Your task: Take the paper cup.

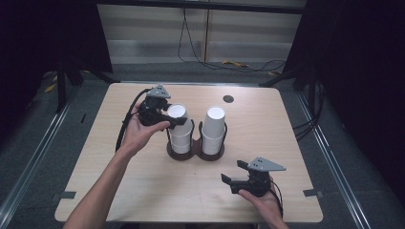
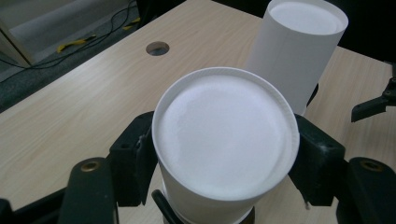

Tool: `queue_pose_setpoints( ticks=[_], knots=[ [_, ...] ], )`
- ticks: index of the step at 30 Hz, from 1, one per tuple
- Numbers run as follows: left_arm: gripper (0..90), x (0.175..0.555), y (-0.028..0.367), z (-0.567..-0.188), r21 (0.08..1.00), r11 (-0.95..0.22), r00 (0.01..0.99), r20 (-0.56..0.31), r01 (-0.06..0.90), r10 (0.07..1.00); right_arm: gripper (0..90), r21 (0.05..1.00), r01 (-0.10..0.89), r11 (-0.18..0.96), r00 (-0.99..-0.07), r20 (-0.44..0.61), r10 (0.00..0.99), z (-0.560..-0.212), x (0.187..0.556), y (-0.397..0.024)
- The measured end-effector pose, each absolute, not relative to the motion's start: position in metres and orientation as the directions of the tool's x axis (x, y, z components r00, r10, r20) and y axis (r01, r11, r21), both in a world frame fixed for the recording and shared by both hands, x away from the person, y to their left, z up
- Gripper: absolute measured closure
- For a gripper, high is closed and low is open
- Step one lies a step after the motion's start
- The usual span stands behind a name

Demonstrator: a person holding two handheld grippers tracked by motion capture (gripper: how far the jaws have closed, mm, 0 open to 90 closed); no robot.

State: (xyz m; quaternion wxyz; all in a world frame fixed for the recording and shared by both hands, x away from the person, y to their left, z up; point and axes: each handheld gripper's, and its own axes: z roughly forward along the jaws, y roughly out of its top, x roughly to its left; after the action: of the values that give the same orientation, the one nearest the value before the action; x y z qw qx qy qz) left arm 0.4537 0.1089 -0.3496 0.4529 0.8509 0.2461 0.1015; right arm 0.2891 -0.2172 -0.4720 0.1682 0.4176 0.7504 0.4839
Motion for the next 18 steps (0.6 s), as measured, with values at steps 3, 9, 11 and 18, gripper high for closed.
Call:
queue_pose_setpoints(
  ticks=[3, 9, 11, 18],
  knots=[
    [32.8, 0.4518, 0.1109, -0.3469, 0.829, -0.458, 0.858, -0.049, 0.32, 0.512, 16.0, 0.867, 0.466, 0.177, -0.592, 0.157, 0.791, -0.4718, 0.289, -0.2175],
    [32.8, 0.4491, 0.1139, -0.3437, 0.836, -0.453, 0.862, -0.046, 0.31, 0.505, 16.0, 0.866, 0.468, 0.178, -0.593, 0.158, 0.79, -0.4721, 0.2892, -0.2169],
    [32.8, 0.4488, 0.115, -0.3429, 0.837, -0.452, 0.861, -0.042, 0.307, 0.506, 16.0, 0.866, 0.468, 0.178, -0.592, 0.157, 0.79, -0.4721, 0.2891, -0.2168],
    [32.8, 0.4466, 0.1174, -0.3392, 0.851, -0.433, 0.861, -0.044, 0.299, 0.507, 16.0, 0.865, 0.468, 0.181, -0.593, 0.156, 0.79, -0.4723, 0.2894, -0.217]
  ],
)
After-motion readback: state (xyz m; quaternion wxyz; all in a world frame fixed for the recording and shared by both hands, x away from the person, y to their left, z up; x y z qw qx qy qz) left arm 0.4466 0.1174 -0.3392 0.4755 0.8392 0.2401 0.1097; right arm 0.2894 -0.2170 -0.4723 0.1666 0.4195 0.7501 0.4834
